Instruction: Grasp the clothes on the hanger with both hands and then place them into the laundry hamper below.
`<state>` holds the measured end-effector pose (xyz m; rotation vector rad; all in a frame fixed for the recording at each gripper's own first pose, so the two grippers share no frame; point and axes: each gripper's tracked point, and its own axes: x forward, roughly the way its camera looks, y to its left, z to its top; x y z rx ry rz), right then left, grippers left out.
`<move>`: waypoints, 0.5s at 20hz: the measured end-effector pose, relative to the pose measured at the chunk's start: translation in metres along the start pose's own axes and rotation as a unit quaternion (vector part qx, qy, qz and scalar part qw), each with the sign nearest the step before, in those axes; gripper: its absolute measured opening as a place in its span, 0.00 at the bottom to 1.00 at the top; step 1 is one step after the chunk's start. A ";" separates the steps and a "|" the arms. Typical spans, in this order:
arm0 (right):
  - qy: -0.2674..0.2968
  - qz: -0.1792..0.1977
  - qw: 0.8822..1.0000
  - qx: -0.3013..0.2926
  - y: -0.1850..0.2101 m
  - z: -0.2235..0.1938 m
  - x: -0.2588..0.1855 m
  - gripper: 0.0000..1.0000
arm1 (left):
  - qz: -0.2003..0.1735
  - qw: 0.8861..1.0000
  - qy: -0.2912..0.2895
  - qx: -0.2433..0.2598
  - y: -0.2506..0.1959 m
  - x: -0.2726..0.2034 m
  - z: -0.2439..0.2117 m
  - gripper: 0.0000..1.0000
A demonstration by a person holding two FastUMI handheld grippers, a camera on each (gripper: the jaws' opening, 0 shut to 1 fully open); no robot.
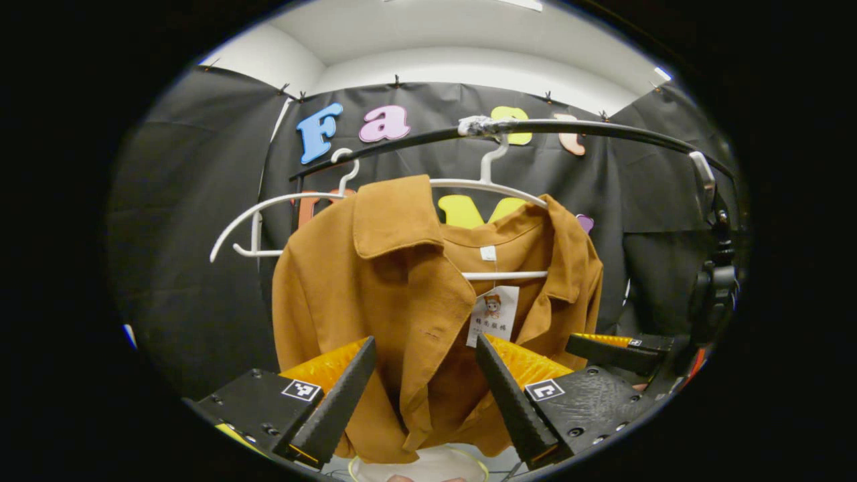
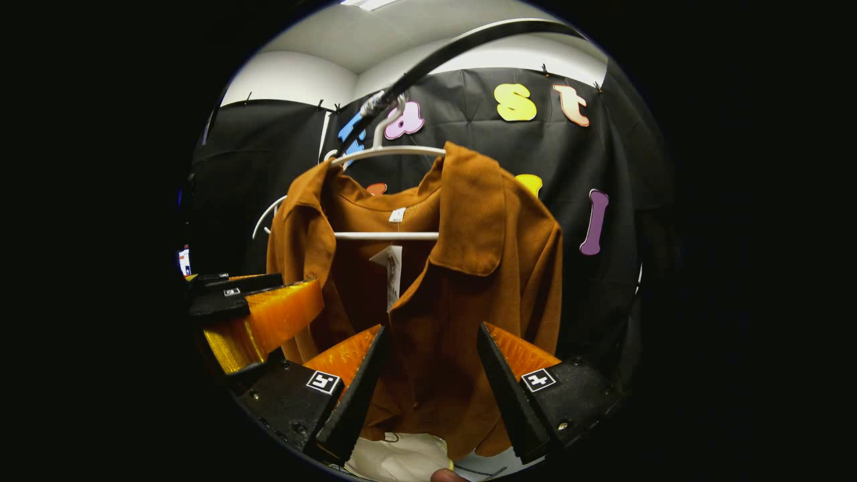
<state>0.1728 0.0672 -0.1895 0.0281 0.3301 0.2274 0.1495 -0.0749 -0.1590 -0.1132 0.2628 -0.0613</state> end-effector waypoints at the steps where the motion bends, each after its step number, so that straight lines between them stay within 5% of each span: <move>1: 0.001 0.008 1.000 0.004 0.004 -0.003 0.007 0.81 | -0.002 1.000 0.006 -0.004 0.000 0.007 -0.002 0.95; 10: 0.000 -0.027 0.999 0.029 -0.012 -0.003 0.047 0.80 | 0.003 1.000 0.026 0.006 0.021 0.043 -0.012 0.92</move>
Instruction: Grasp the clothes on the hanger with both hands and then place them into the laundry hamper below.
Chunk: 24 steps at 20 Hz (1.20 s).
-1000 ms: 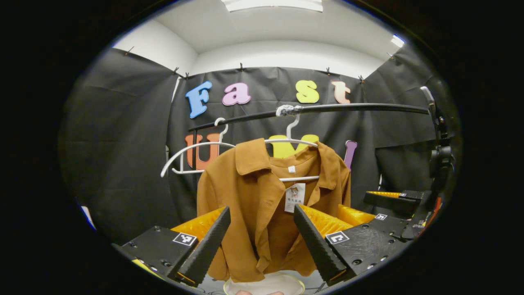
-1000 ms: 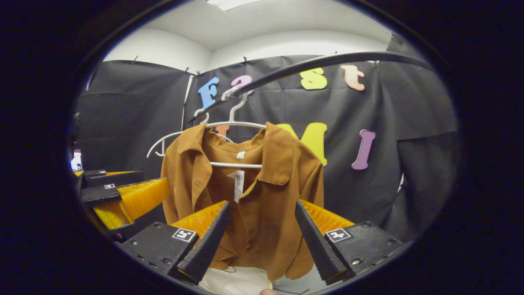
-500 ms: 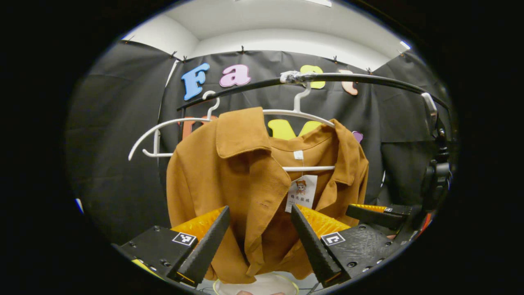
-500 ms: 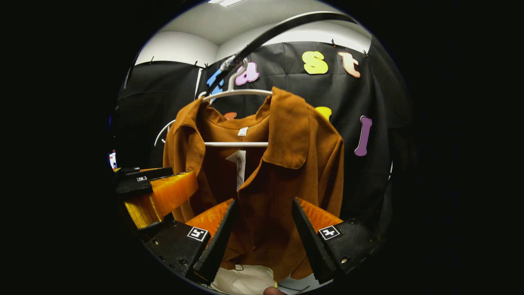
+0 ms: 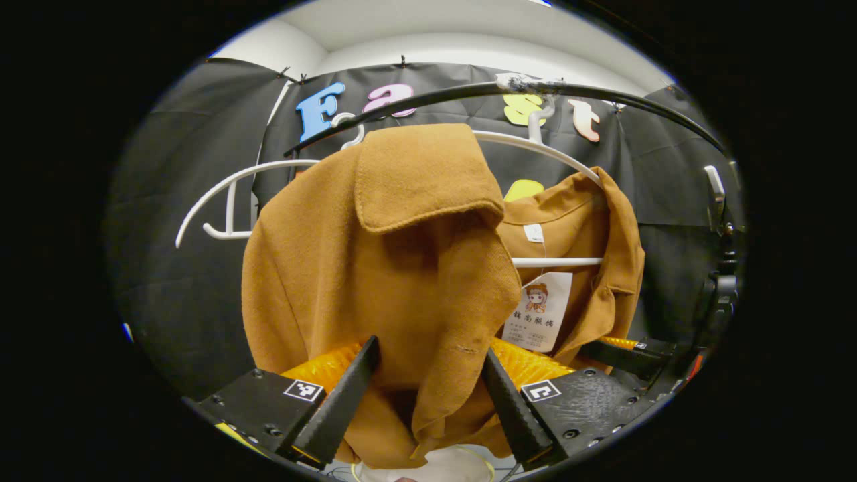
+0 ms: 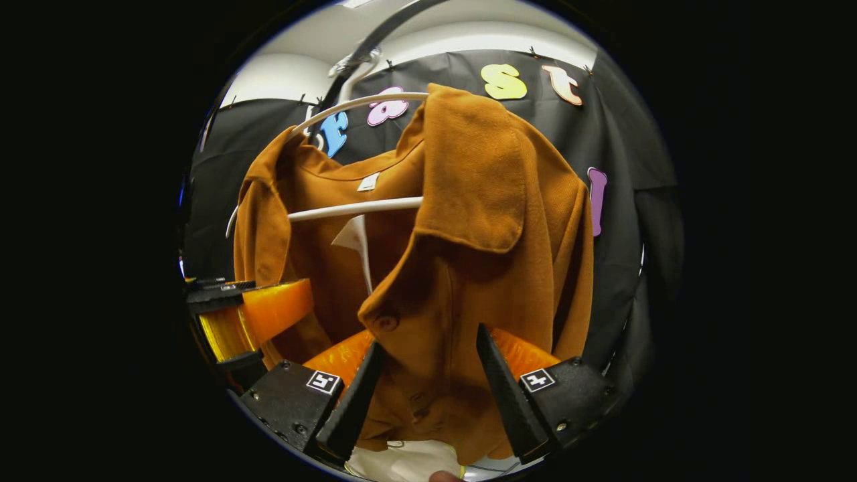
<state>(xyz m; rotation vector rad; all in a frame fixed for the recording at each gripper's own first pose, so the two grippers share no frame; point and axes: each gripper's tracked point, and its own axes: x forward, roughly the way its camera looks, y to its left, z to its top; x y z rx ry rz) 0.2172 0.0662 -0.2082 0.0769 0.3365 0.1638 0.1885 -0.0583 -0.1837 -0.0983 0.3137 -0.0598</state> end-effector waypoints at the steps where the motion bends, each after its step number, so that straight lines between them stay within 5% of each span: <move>1: -0.003 -0.002 1.000 0.001 -0.004 0.002 0.000 0.77 | 0.000 1.000 -0.005 0.000 -0.001 0.003 0.002 0.84; 3: -0.014 -0.014 1.000 0.008 -0.015 0.008 -0.003 0.66 | 0.001 1.000 -0.005 -0.008 -0.003 0.008 0.002 0.70; 9: -0.029 -0.031 0.998 0.046 -0.050 0.022 -0.016 0.21 | -0.011 0.999 0.006 -0.052 -0.008 0.007 0.000 0.06; 10: -0.030 -0.032 0.997 0.056 -0.057 0.026 -0.018 0.19 | -0.020 0.998 0.012 -0.056 -0.010 0.004 0.000 0.17; 11: -0.033 -0.035 0.996 0.069 -0.062 0.029 -0.022 0.16 | -0.017 0.998 0.016 -0.057 -0.004 0.001 0.000 0.07; 13: -0.033 -0.046 0.994 0.092 -0.075 0.033 -0.028 0.11 | -0.014 0.997 0.025 -0.066 0.003 -0.002 0.000 0.02; 16: -0.037 -0.052 0.990 0.125 -0.088 0.037 -0.042 0.04 | -0.004 0.997 0.018 -0.074 0.015 -0.013 0.007 0.09; 18: -0.045 -0.065 0.987 0.137 -0.100 0.045 -0.044 0.02 | 0.010 0.997 0.001 -0.076 0.026 -0.021 0.018 0.02; 24: -0.067 -0.070 0.971 0.217 -0.127 0.076 -0.043 0.02 | 0.037 0.993 -0.030 -0.111 0.057 -0.044 0.049 0.02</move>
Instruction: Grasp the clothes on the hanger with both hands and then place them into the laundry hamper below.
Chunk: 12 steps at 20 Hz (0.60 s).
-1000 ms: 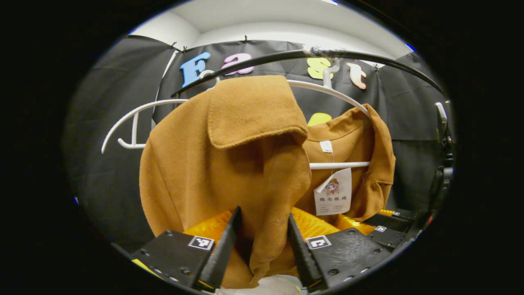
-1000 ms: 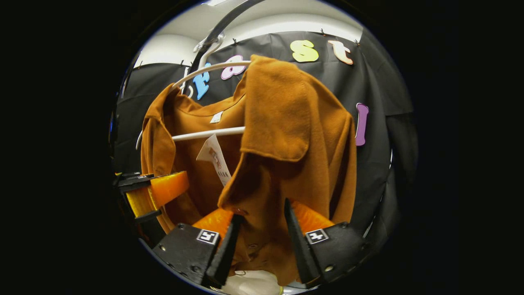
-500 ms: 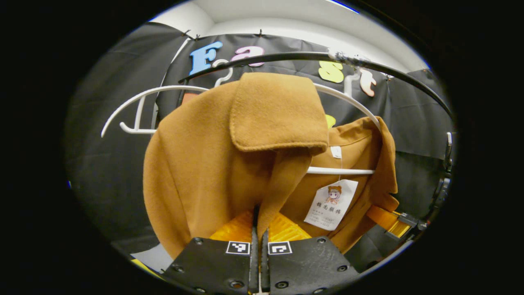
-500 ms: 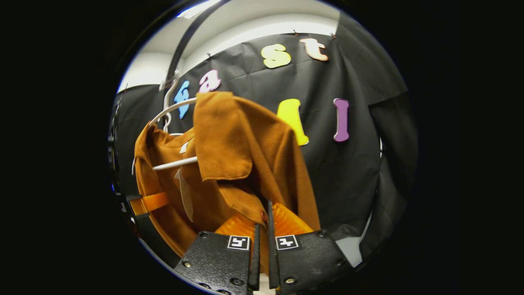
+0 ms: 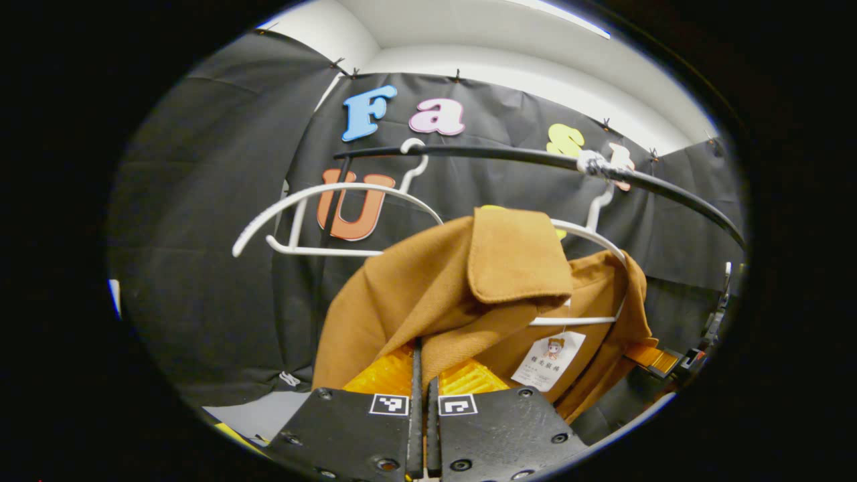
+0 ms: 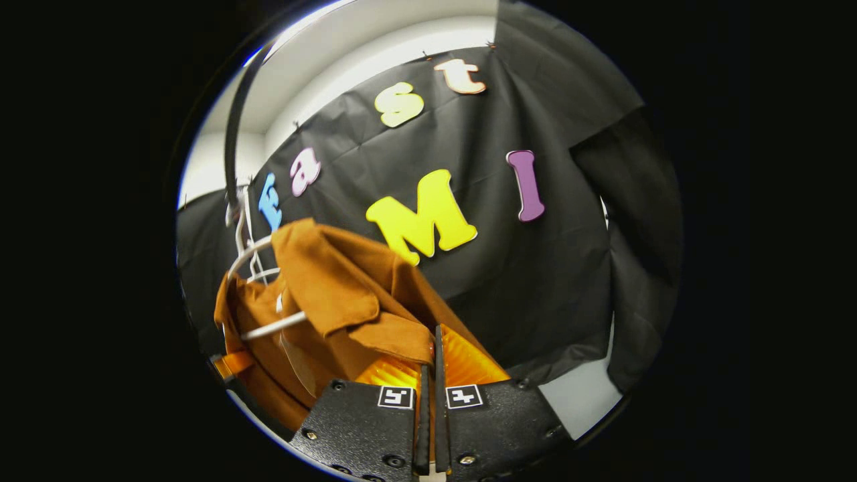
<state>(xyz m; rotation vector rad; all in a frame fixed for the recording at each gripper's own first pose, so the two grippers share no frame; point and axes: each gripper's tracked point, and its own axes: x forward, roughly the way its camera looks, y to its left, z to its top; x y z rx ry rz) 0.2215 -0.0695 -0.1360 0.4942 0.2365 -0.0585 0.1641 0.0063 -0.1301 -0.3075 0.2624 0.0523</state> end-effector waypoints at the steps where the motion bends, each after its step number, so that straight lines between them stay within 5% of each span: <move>1: -0.006 -0.007 1.000 0.013 -0.006 0.005 0.004 0.02 | 0.004 1.000 -0.004 -0.007 0.005 -0.001 0.006 0.02; 5: -0.011 -0.001 0.997 0.081 -0.005 0.019 0.011 0.02 | 0.020 0.999 -0.019 -0.020 0.022 -0.009 0.028 0.02; 12: -0.031 0.008 0.996 0.089 -0.003 0.060 0.017 0.01 | 0.039 0.998 -0.040 -0.032 0.044 -0.016 0.058 0.02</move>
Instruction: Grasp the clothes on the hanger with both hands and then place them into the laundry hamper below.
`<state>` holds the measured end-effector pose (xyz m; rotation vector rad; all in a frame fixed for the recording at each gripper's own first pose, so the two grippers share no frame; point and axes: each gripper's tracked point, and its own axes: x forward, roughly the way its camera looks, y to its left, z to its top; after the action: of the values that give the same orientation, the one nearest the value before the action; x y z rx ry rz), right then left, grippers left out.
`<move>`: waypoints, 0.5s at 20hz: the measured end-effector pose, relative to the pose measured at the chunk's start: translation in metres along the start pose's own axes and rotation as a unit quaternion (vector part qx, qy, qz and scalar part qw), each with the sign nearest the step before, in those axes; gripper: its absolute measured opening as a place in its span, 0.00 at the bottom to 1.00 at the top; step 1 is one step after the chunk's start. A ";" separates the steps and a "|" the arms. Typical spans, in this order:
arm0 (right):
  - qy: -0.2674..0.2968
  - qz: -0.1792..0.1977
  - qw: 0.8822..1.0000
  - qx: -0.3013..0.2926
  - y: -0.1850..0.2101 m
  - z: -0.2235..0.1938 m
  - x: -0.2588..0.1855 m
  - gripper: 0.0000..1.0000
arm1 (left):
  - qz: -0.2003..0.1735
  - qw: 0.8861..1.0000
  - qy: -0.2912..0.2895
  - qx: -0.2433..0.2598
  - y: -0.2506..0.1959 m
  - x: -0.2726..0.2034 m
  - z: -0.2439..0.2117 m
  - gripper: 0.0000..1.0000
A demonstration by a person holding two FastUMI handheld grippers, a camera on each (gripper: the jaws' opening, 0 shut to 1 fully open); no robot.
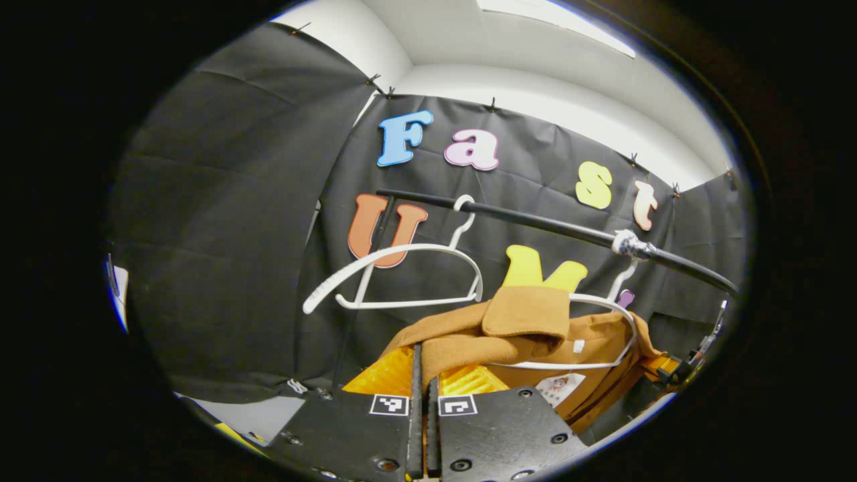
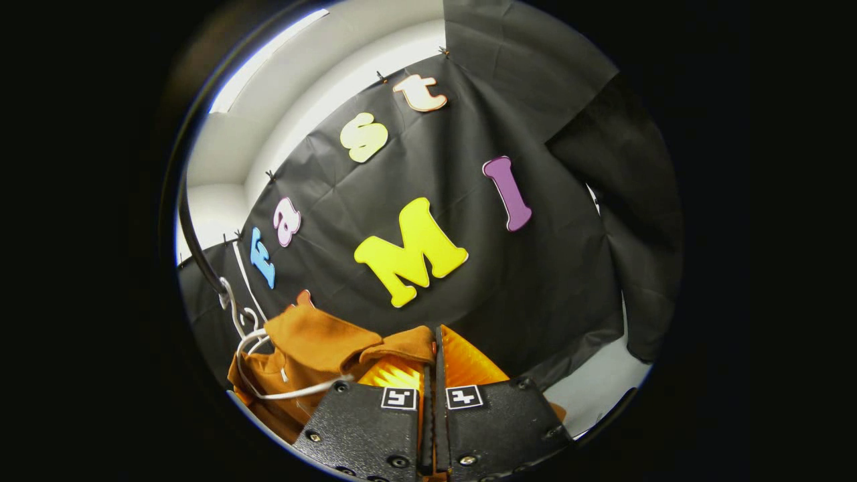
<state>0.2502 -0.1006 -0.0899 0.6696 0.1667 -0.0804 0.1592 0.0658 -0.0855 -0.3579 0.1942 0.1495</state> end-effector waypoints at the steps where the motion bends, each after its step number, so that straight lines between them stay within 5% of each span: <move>1: -0.003 0.002 1.000 0.010 -0.001 0.005 0.002 0.01 | 0.003 1.000 -0.003 -0.004 0.004 0.001 0.005 0.02; 10: 0.010 0.035 0.997 0.068 0.006 0.025 0.024 0.00 | -0.001 1.000 0.006 -0.025 0.029 0.017 0.023 0.02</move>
<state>0.2775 -0.1124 -0.0713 0.8116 0.1577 -0.0171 0.1744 0.1032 -0.0773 -0.4083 0.2028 0.1507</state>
